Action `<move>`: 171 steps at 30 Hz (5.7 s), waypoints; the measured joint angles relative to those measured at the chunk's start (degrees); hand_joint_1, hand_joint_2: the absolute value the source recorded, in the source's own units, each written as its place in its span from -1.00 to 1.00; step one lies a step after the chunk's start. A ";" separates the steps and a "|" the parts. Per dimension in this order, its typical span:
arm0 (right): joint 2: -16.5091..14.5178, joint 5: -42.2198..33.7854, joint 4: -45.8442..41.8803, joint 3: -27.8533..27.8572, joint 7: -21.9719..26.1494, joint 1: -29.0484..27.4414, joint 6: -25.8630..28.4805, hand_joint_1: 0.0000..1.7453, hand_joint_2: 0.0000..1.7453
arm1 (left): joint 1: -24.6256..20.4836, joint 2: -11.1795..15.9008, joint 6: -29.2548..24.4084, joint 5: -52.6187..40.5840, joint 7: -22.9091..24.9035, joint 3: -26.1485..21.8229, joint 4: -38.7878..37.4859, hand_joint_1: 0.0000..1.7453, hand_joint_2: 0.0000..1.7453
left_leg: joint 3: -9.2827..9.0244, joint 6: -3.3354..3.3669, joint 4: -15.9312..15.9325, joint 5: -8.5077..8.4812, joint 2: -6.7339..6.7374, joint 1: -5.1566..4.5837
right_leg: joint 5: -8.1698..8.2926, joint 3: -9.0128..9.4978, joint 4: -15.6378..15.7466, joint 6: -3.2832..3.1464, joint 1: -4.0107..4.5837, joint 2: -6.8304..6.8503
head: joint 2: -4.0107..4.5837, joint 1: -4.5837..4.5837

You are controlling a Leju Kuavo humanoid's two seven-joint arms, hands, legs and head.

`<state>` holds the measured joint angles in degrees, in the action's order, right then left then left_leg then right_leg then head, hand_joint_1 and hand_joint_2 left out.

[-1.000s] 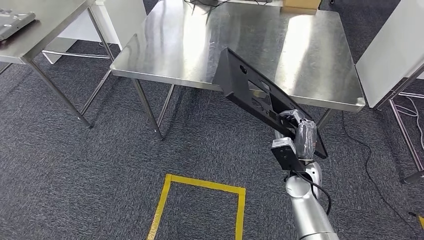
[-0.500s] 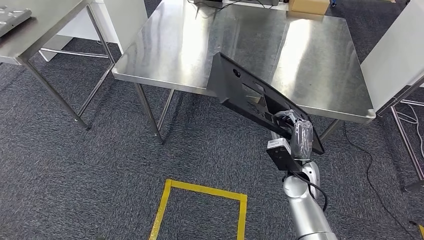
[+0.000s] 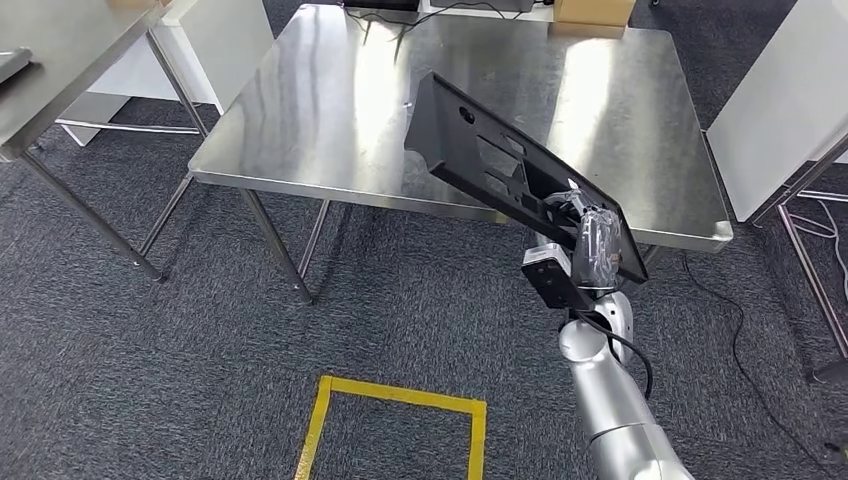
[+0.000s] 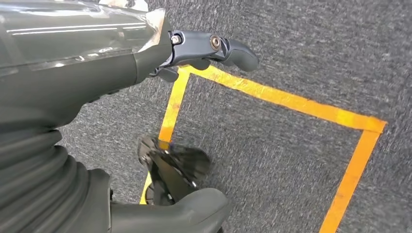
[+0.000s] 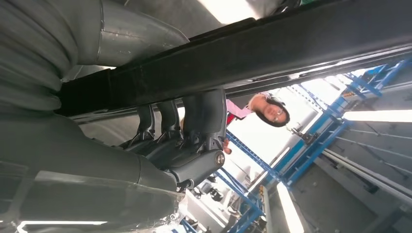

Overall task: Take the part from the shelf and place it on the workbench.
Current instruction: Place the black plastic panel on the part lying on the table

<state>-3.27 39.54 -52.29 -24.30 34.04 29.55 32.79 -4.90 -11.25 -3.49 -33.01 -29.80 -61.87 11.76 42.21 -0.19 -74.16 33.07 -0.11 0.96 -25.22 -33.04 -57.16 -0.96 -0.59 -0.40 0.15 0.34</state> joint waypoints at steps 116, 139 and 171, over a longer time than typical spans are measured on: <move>1.26 9.86 33.94 5.17 -32.28 20.30 -16.74 1.00 1.00 | -0.12 1.54 1.98 -1.02 5.49 -2.41 -0.07 -1.00 1.00 | -11.95 1.22 17.91 -5.26 -0.03 -0.79 | 1.76 -1.79 0.30 2.39 -0.16 0.29 | 0.00 -0.02; 0.63 11.72 35.26 5.72 -34.34 20.22 -20.74 -1.00 -1.00 | -0.14 1.56 2.97 -1.20 6.13 -2.78 -0.07 -1.00 1.00 | -11.96 1.25 17.91 -5.24 -0.03 -0.79 | 1.76 -1.81 0.30 2.39 -0.16 0.28 | 0.00 -0.01; -0.98 36.58 9.24 2.34 -33.99 5.45 -1.30 -1.00 -1.00 | -0.15 1.41 2.57 -0.38 5.26 -4.24 -0.01 -1.00 -1.00 | -11.96 1.26 17.93 -5.22 -0.02 -0.78 | 1.74 -1.81 0.30 2.40 -0.15 0.32 | 0.00 -0.02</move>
<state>-4.25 76.12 -43.05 -21.95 0.05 35.00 31.48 -5.04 -9.84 -0.91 -33.39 -24.54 -66.11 11.75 30.26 1.07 -56.22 27.85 -0.13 0.17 -23.48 -34.85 -56.86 1.44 -0.74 -0.08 0.15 0.32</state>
